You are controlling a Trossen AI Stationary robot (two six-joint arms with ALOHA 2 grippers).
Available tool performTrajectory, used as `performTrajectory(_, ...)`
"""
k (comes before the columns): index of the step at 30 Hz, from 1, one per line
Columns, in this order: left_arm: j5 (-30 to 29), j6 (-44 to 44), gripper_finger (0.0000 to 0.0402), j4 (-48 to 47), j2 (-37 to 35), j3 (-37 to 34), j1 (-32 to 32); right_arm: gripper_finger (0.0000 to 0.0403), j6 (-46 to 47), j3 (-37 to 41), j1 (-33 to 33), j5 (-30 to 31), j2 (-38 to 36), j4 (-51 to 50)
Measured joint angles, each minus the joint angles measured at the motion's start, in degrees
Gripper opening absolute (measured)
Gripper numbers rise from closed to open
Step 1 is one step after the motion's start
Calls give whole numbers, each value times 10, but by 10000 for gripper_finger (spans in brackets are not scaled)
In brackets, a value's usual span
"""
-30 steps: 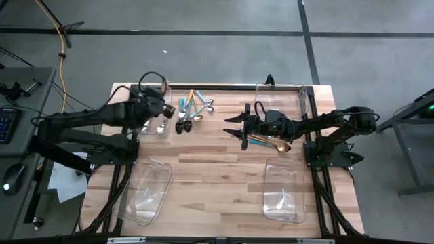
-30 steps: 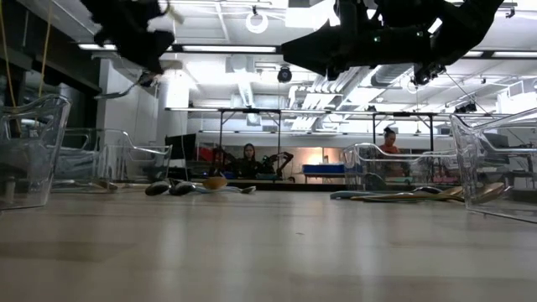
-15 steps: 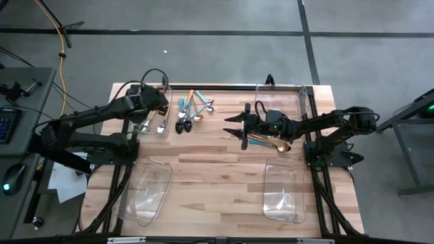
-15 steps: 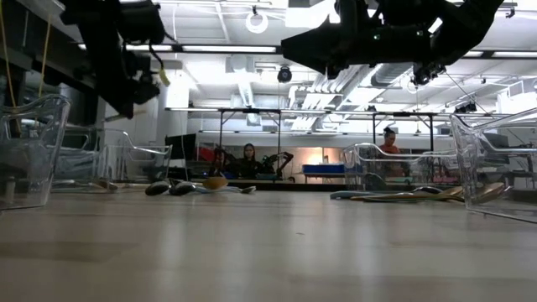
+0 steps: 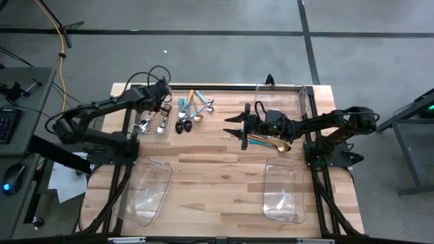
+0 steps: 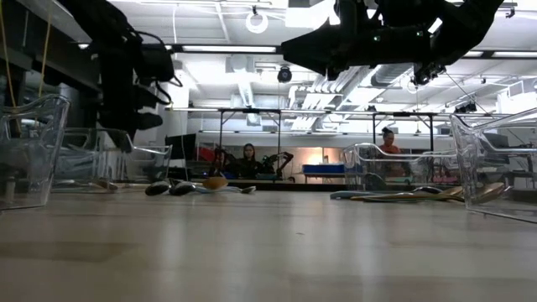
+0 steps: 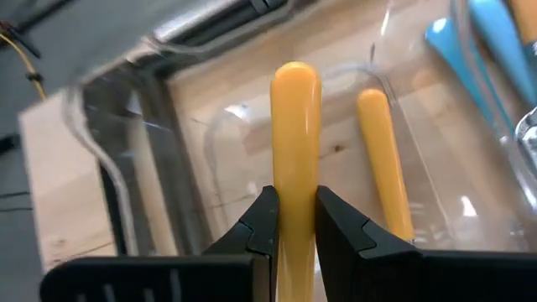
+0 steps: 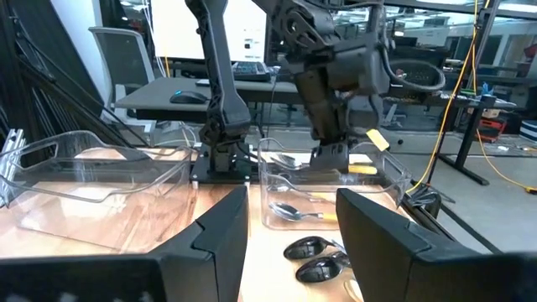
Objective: Sort silverware by color (type)
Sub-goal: Put the yellow spoon into the top left transparent bin
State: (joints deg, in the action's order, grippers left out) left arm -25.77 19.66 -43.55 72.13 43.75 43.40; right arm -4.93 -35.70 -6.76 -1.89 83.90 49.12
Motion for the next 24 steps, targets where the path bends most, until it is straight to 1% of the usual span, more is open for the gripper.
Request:
performTrajectory(4,35,-18,37,6,28,0,28,168,0,0,0,0,0,0)
performTrajectory(12,69,-38,37,11,74,0,58,168,0,0,0,0,0,0)
performTrajectory(19,73,-50,38,26,107,1,62,168,8,0,0,-1,0,0)
performTrajectory(24,73,-49,55,33,122,1,62,168,10,0,0,0,0,0)
